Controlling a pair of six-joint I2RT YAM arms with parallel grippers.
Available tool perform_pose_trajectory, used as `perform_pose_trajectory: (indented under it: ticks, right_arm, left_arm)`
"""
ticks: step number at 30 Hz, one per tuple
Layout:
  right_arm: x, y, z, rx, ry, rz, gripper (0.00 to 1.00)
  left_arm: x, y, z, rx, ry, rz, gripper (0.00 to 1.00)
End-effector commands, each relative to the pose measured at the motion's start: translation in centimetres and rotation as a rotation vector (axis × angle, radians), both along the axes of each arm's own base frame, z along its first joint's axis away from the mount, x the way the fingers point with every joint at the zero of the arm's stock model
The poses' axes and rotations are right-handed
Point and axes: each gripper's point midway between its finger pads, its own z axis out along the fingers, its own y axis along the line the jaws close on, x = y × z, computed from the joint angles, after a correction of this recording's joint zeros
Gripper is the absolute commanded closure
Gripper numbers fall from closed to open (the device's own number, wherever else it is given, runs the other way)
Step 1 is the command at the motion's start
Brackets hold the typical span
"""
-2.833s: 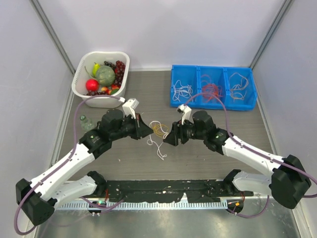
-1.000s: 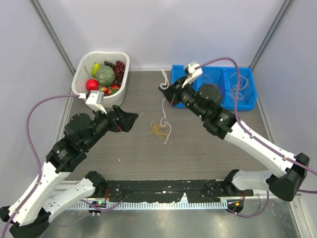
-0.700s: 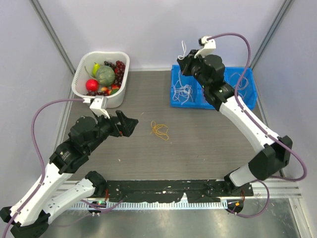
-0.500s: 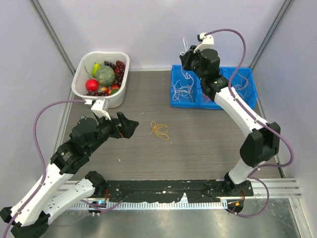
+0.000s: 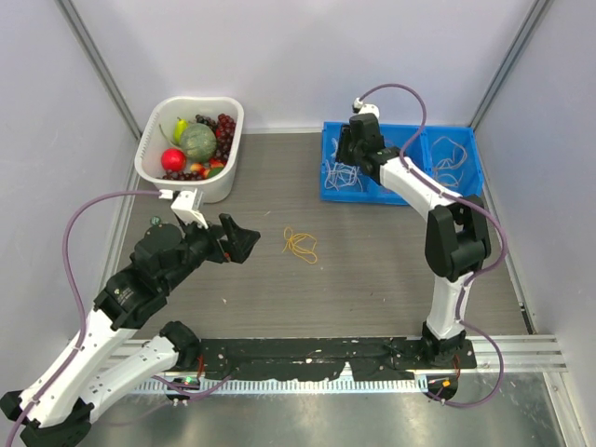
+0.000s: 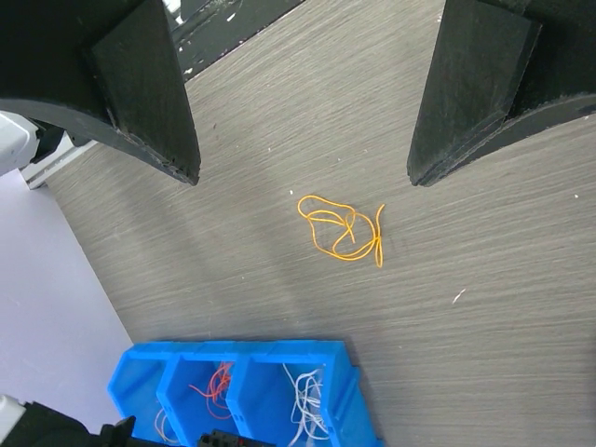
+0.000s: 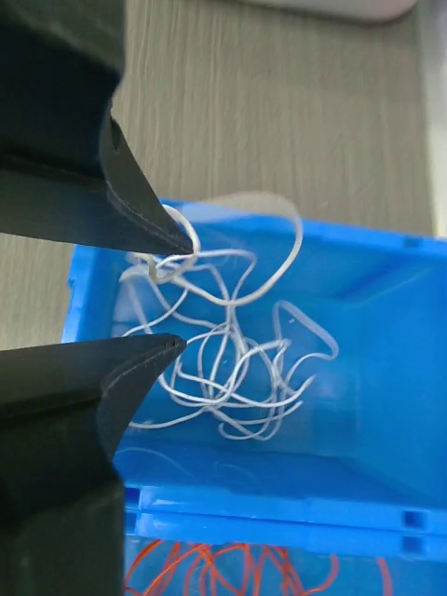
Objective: Untangle the cables
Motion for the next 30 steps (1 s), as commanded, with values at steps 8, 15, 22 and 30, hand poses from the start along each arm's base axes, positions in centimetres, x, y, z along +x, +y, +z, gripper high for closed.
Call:
perform_pose_trajectory:
  ticks: [8, 15, 22, 30]
  right_arm:
    - [-2.7, -0.8, 5.4, -0.008, 0.039, -0.007, 0.40]
    - [-11.5, 7.1, 0.6, 0.002, 0.085, 0.354, 0.40]
    - [-21.6, 14.4, -6.7, -0.064, 0.147, 0.611, 0.38]
    - [-21.9, 14.3, -11.4, -0.200, 0.210, 0.523, 0.43]
  left_arm:
    - [-0.1, -1.4, 0.6, -0.063, 0.019, -0.038, 0.03]
    - [0.3, -2.5, -0.3, -0.082, 0.068, -0.052, 0.03]
    - [0.8, -4.1, -0.4, -0.138, 0.095, -0.078, 0.03]
    - [0.4, -4.8, -1.0, -0.174, 0.152, -0.098, 0.03]
